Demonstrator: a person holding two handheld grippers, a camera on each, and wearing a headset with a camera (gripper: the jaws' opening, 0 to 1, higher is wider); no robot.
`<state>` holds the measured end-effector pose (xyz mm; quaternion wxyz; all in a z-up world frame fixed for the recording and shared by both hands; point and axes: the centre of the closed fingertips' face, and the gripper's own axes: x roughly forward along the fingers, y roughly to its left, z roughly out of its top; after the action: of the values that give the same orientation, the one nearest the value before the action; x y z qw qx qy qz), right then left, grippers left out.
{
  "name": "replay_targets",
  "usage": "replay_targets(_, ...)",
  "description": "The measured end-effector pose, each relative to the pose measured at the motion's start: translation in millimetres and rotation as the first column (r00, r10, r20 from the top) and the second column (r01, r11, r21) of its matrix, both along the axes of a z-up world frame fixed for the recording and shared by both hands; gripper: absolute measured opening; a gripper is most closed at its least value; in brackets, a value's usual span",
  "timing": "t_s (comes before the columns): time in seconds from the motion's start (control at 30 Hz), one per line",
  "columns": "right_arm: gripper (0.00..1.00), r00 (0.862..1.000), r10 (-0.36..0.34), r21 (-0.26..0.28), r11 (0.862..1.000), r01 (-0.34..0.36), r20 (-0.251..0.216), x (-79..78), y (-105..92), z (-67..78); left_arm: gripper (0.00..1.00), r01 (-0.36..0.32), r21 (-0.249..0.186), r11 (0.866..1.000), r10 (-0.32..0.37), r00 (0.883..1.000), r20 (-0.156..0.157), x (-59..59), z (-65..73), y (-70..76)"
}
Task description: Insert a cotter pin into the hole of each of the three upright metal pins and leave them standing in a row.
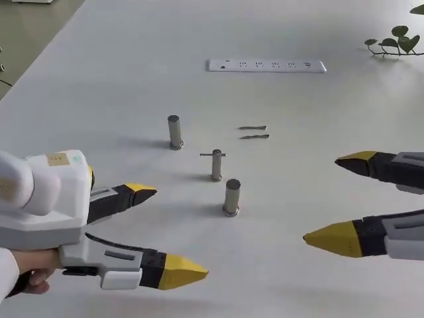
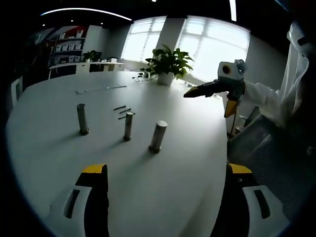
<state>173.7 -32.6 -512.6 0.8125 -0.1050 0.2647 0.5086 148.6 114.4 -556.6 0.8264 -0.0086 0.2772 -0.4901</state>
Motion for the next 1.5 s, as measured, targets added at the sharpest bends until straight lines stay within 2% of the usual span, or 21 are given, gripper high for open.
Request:
replay_targets(0.2, 0.82, 0.998, 0.058, -0.077, 0.995, -0.058, -0.006, 18.2, -7.1, 2.1, 0.99, -0.006, -0.015, 1.0, 0.006, 1.0, 0.016, -1.6, 10.3, 4.3)
replay_targets(0.3, 0.81, 0.997, 0.08, -0.097, 0.992, -0.08, -0.002, 27.8, -8.3, 4.7, 0.99, -0.018, -0.018, 1.0, 0.019, 1.0, 0.018, -0.4, 11.2, 8.1)
replay_targets(0.4, 0.81, 0.993, 0.119, -0.096, 0.988, -0.121, -0.024, 34.9, -7.8, 3.8, 0.99, -0.053, -0.037, 0.998, 0.053, 0.998, 0.013, 2.8, 13.0, 14.8)
replay_targets(0.53, 0.8, 0.986, 0.164, -0.152, 0.974, -0.167, -0.031, 46.9, -10.8, -0.8, 0.99, -0.062, -0.033, 0.998, 0.062, 0.998, 0.019, 2.2, 14.5, 21.1)
replay_targets(0.63, 0.8, 0.981, 0.19, -0.157, 0.968, -0.194, -0.039, 55.8, -7.5, -0.1, 0.99, -0.069, -0.031, 0.997, 0.07, 0.997, 0.022, 1.2, 16.0, 26.0)
replay_targets(0.7, 0.8, 0.973, 0.225, -0.16, 0.96, -0.231, -0.058, 57.9, -3.5, -2.1, 0.99, -0.072, -0.032, 0.997, 0.073, 0.997, 0.023, 1.0, 16.6, 28.5)
replay_targets(0.83, 0.81, 0.96, 0.267, -0.161, 0.947, -0.278, -0.085, 67.2, 7.8, -4.6, 0.99, -0.093, -0.036, 0.995, 0.093, 0.996, 0.002, 2.0, 14.5, 33.0)
replay_targets(0.93, 0.8, 0.949, 0.301, -0.2, 0.928, -0.314, -0.091, 78.4, 11.8, -8.3, 0.99, -0.095, -0.035, 0.995, 0.095, 0.995, 0.002, 1.4, 14.6, 34.4)
replay_targets(0.97, 0.8, 0.944, 0.319, -0.229, 0.915, -0.331, -0.089, 83.2, 13.1, -11.5, 0.99, -0.095, -0.036, 0.995, 0.095, 0.995, 0.001, 1.1, 14.8, 34.5)
replay_targets(1.03, 0.8, 0.939, 0.328, -0.226, 0.912, -0.343, -0.102, 86.8, 18.7, -15.1, 0.99, -0.095, -0.04, 0.995, 0.095, 0.995, 0.0, 0.6, 15.1, 34.6)
replay_targets(1.13, 0.78, 0.93, 0.347, -0.242, 0.898, -0.368, -0.125, 97.1, 24.4, -24.0, 0.99, -0.127, -0.034, 0.991, 0.127, 0.992, -0.003, 2.7, 13.0, 36.5)
replay_targets(1.27, 0.81, 0.913, 0.389, -0.299, 0.863, -0.407, -0.122, 109.1, 30.8, -33.7, 0.99, -0.132, -0.042, 0.99, 0.131, 0.991, -0.007, -0.4, 14.0, 35.3)
replay_targets(1.43, 0.78, 0.874, 0.455, -0.374, 0.791, -0.484, -0.169, 117.7, 31.3, -47.5, 0.99, -0.134, -0.043, 0.99, 0.134, 0.991, -0.009, -6.4, 15.6, 35.3)
replay_targets(1.5, 0.75, 0.868, 0.462, -0.399, 0.772, -0.494, -0.18, 123.3, 31.4, -53.0, 0.99, -0.123, -0.025, 0.992, 0.123, 0.992, 0.001, -9.4, 13.5, 35.3)
